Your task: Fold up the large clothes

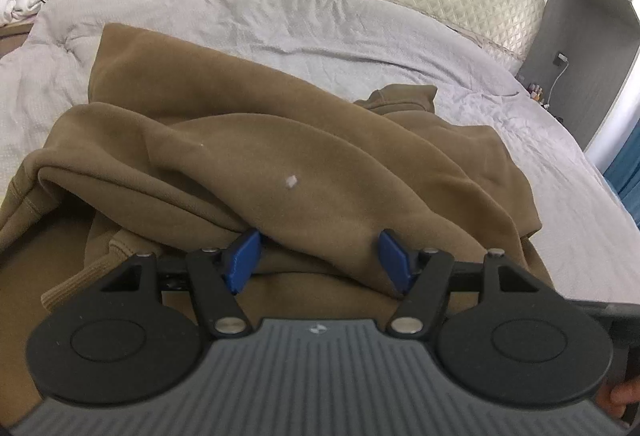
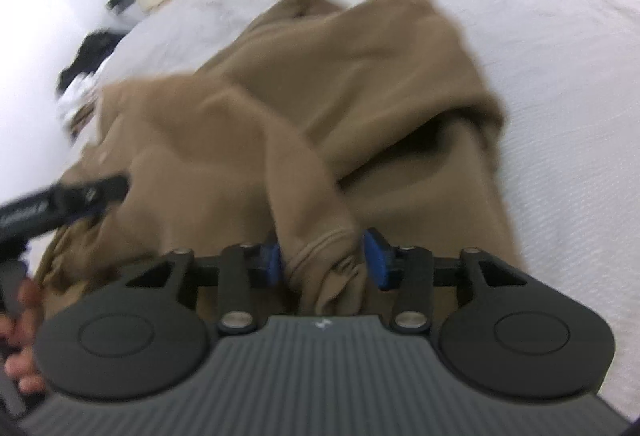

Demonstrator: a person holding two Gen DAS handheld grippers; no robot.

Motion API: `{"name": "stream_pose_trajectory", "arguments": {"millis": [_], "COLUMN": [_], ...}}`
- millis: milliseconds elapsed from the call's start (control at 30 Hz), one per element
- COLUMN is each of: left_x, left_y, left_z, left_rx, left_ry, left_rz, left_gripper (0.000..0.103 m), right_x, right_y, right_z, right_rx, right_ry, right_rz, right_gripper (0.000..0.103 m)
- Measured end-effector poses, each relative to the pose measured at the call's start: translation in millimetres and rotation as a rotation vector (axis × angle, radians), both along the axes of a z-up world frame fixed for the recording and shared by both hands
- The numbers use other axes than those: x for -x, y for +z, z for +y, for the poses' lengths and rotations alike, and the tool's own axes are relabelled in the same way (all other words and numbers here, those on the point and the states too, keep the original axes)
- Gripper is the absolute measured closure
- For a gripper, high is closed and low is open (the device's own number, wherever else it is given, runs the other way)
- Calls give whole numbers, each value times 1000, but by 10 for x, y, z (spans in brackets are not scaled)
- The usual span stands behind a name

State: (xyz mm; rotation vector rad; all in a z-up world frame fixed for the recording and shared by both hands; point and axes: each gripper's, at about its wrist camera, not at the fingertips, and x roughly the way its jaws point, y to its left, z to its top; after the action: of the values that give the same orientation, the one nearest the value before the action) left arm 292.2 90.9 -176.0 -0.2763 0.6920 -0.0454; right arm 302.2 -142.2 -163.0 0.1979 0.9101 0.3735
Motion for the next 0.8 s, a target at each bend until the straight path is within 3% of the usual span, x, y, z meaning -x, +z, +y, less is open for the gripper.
{"name": "stream_pose_trajectory", "arguments": {"millis": [167,300,400,500,567,633,733,800], "left_x": [35,129,151,123,83,84,68,84], "left_y": [14,33,62,68,-2,-58,-37,-37], "left_z": [30,128,153,41,-93,-174,-145,-92], "left_rx": [30,119,190,156,57,-1,29,68], "left_ry": [9,4,-29,-64,-59,-62,-54,-49], "left_rz": [-35,-105,-145,-121,-68,-67,-68,-85], "left_gripper": [32,32,32,32,32,32,32,32], "right_x": [-25,-14,-23,-110,-313,-556,-845,-953], "right_y": [96,586,1057,1312,1281,1116,571,109], "right_z": [30,-135,-128,3,-20,-136,-401,-605], "right_rx": [31,-18,-32,51,62,24,-35,-134], "right_ry": [-13,-61,-30,-6,-16,-22,-79,-122], "right_rz": [-56,-201,-342,-448,-414,-297,-113,38], "right_gripper": [79,81,81,81,81,81,80,76]}}
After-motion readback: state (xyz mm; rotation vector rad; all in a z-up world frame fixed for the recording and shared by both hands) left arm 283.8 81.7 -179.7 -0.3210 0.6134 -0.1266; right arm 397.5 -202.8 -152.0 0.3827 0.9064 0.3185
